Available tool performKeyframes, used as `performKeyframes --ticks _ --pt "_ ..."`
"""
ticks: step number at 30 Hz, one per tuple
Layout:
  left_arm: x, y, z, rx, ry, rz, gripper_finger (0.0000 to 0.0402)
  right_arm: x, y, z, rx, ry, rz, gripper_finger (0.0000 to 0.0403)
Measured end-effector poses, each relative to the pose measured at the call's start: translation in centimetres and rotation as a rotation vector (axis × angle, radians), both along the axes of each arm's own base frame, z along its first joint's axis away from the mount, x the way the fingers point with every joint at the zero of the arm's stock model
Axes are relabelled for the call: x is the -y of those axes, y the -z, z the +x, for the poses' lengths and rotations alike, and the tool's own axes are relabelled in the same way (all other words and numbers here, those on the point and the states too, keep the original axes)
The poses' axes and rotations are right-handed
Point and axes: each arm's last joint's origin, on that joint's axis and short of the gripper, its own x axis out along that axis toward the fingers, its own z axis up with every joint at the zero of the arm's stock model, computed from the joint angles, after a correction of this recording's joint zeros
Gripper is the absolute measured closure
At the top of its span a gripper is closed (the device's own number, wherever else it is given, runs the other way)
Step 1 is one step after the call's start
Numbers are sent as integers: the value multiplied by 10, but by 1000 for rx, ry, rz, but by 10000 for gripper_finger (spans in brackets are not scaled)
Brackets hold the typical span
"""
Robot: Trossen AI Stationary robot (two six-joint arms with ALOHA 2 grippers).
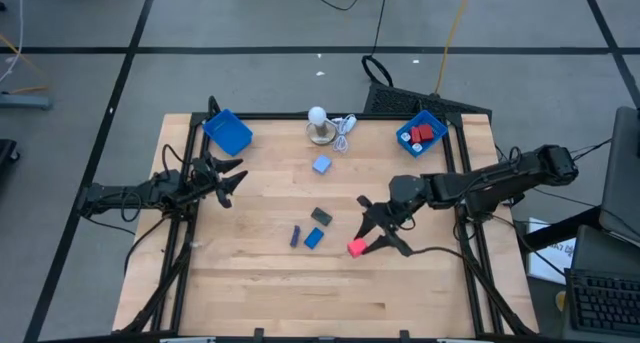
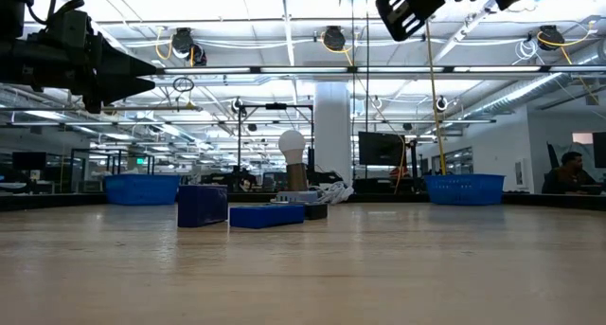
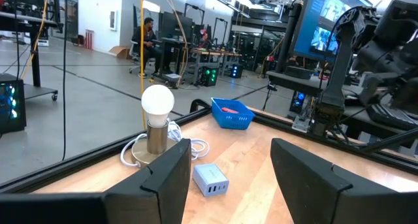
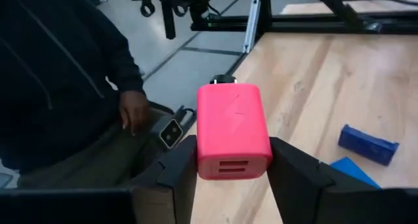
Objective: Pick & Place Office items
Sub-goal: Put the pink charger adapter into the right blue bin
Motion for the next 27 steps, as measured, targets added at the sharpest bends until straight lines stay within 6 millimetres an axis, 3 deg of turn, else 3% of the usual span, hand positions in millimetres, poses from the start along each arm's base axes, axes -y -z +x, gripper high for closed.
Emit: performKeyframes --ticks 9,20,27 --pt "0 0 0 0 0 0 188 21 14 0 -194 374 -44 258" --pt "0 0 0 0 0 0 188 48 43 -22 -617 607 -86 258" --pt "0 0 0 0 0 0 188 59 44 -23 -602 657 -145 258"
